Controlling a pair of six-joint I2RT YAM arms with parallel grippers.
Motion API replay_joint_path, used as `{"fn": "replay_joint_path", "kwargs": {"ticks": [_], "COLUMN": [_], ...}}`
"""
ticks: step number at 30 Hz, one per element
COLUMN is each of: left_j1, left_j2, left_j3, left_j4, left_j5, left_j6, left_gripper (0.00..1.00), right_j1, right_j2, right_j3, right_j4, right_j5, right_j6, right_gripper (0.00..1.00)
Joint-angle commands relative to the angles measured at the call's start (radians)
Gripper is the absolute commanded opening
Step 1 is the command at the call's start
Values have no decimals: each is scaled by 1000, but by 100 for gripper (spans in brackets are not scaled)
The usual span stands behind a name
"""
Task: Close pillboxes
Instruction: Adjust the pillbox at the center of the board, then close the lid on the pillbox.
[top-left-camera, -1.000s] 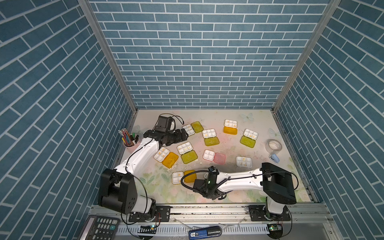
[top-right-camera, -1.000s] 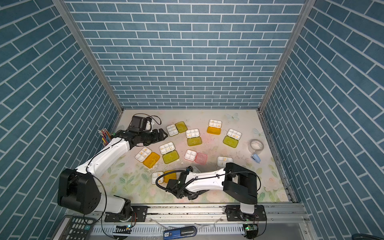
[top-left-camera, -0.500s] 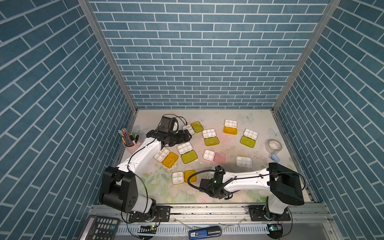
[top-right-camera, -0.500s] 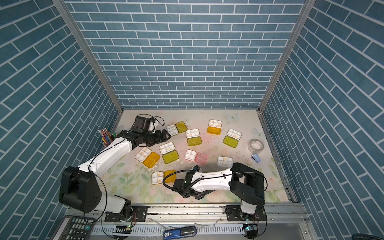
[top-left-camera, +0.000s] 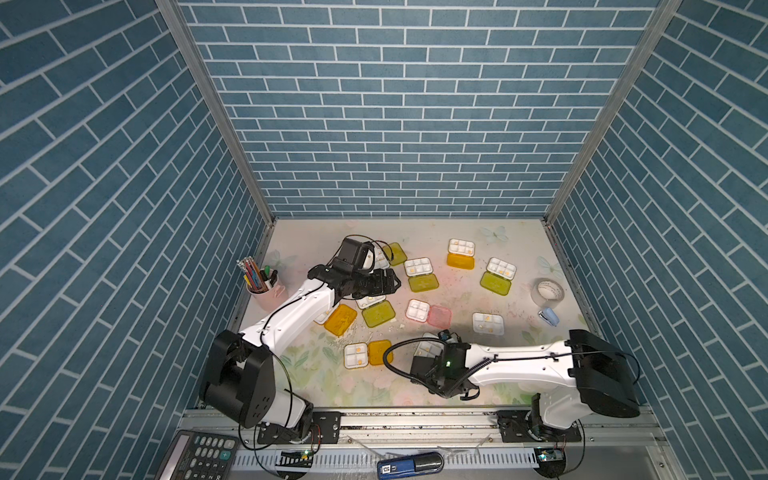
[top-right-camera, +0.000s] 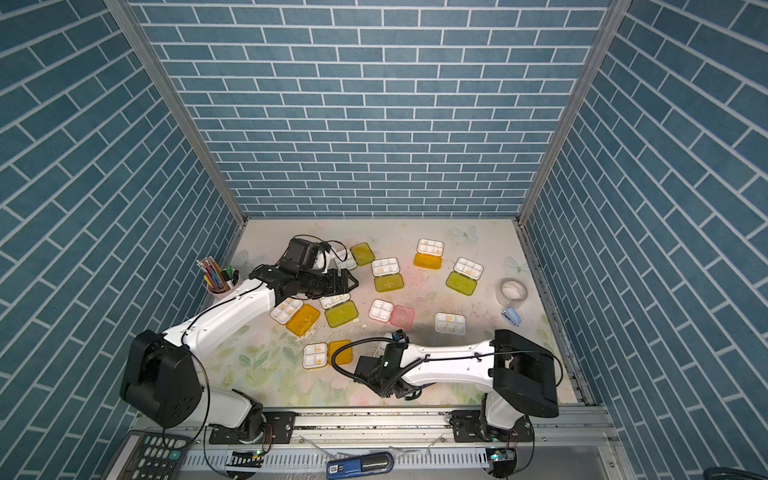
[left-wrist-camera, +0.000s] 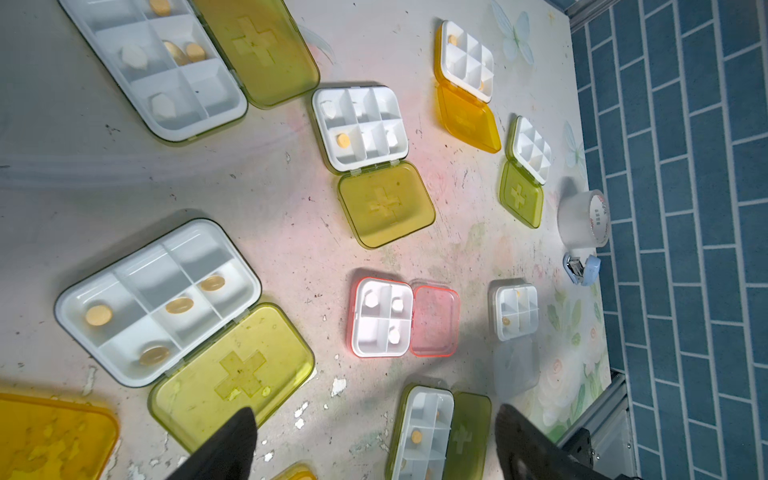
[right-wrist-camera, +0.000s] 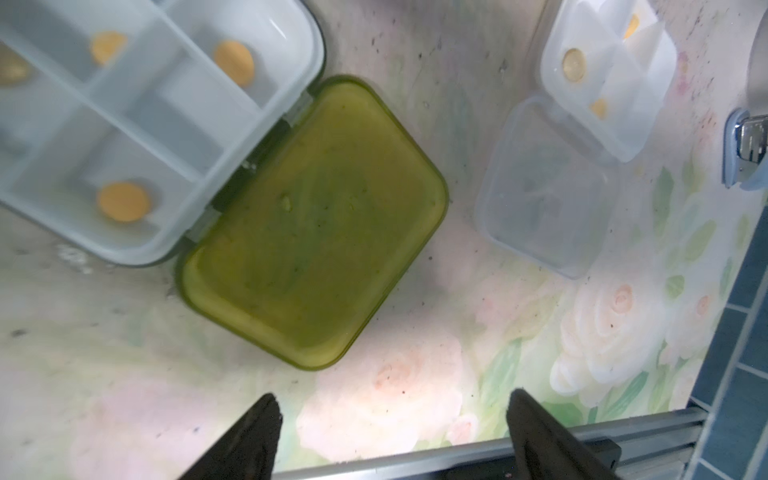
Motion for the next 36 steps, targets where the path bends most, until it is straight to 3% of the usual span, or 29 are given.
{"fn": "replay_joint_path", "kwargs": {"ticks": [1, 7, 13, 21, 29, 36], "left_j1": [-8, -17, -34, -65, -77, -86], "left_j2": [18, -10, -52, 9, 71, 146], "left_j3": [-21, -31, -44, 45, 10, 17], "left_j4": [40, 62, 83, -92, -35, -39], "left_j5": [55, 75, 43, -69, 32, 71], "left_j6": [-7, 6, 20, 89, 14, -9], "left_gripper": [91, 91, 91, 89, 89, 89], "right_j1": [-9, -98, -177, -297, -353, -369], "right_j2": [-82, -235, -428, -584, -720, -719], "right_j3": [52, 18, -107, -237, -420, -522], "right_j4": [-55, -21, 118, 222, 469, 619], "right_j5": [34, 55, 91, -26, -177, -246], "right_j6": [5, -16, -82, -48, 71, 166], "right_gripper": [81, 71, 73, 74, 74, 76]}}
